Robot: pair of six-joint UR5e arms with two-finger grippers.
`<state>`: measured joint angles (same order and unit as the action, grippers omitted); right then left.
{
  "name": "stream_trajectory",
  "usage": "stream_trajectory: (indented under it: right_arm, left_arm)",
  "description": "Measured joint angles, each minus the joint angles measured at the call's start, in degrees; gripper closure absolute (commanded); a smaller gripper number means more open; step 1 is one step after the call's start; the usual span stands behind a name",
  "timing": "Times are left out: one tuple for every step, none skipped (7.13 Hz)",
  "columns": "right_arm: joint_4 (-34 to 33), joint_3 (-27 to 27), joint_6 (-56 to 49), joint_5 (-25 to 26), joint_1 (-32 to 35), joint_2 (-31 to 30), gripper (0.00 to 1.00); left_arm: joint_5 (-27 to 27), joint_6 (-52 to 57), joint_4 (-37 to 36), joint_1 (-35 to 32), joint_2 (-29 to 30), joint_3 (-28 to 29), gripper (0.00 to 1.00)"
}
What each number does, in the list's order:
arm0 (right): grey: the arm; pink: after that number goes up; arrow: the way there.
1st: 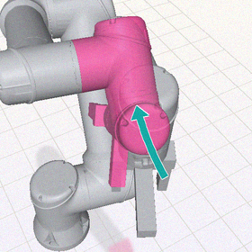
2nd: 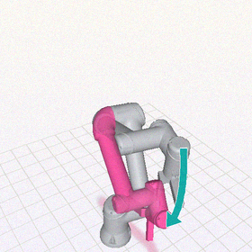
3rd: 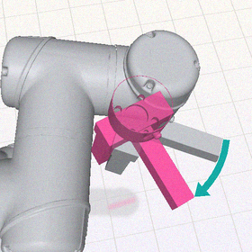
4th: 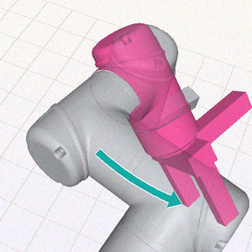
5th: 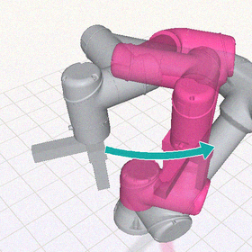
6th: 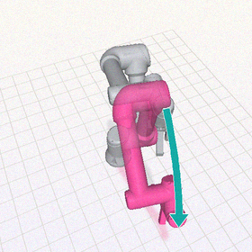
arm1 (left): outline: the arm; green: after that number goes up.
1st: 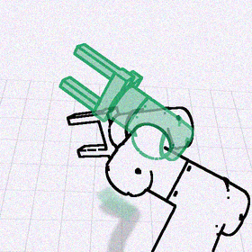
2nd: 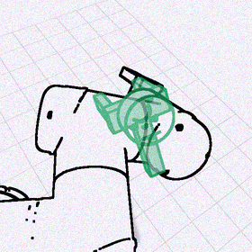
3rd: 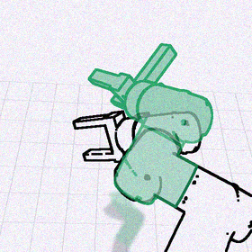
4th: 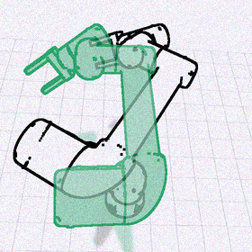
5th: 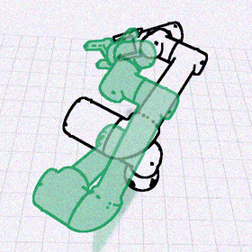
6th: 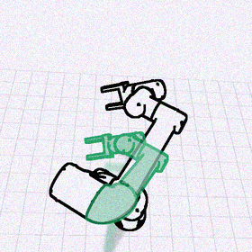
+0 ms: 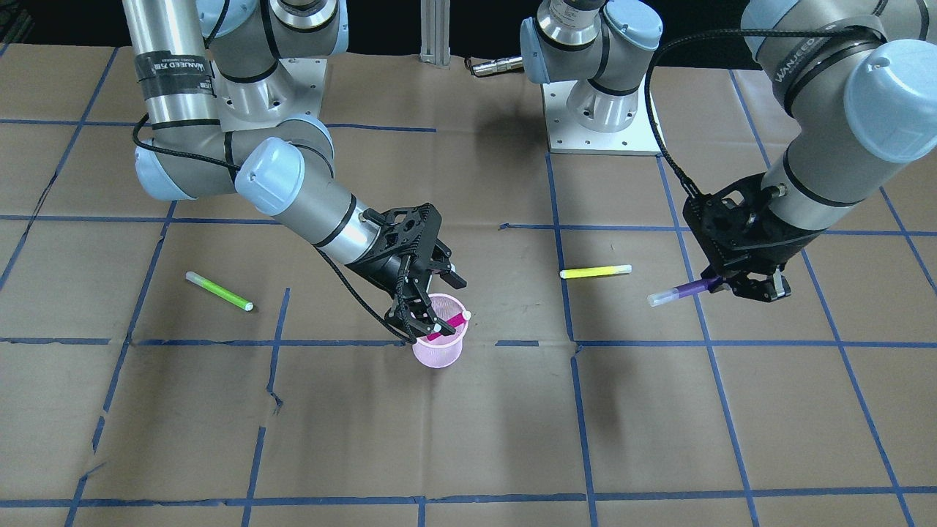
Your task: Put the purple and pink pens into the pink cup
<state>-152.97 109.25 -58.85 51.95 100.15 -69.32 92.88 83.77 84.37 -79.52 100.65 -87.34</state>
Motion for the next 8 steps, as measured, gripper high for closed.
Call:
stream_trajectory:
  right_arm:
    - [7.0, -2.6, 0.7, 3.3, -0.4, -2.1, 0.06]
    - [15.2, -5.7, 1.0, 7.0, -1.3, -4.2, 0.01]
    - [23.4, -8.4, 1.9, 11.3, -3.1, -6.1, 0.00]
    - [29.6, -10.0, 4.9, 16.4, -5.2, -8.0, 0.00]
    - [34.1, -10.7, 10.4, 22.6, -6.7, -9.9, 0.00]
    - [37.3, -11.1, 18.4, 29.3, -7.5, -12.0, 0.00]
    - [39.7, -11.3, 26.7, 34.0, -7.9, -13.8, 0.00]
    - [42.3, -11.6, 34.7, 36.2, -8.2, -15.4, 0.00]
  left_arm:
    - [0.1, 0.0, 0.0, 0.0, 0.1, 0.0, 0.90]
    - [0.2, -0.2, 0.0, -0.1, 0.1, 0.0, 0.90]
    - [0.3, -0.4, -0.1, -0.2, 0.1, 0.0, 0.90]
    - [0.4, -0.7, -0.2, -0.5, 0.2, 0.0, 0.90]
    - [1.2, -1.3, -0.7, -1.9, 0.4, 0.0, 0.90]
    - [4.1, -2.4, -1.8, -4.6, 0.9, 0.0, 0.90]
    - [8.2, -4.0, -3.4, -8.2, 1.5, 0.0, 0.90]
    - [12.7, -5.7, -4.8, -11.8, 2.4, 0.0, 0.90]
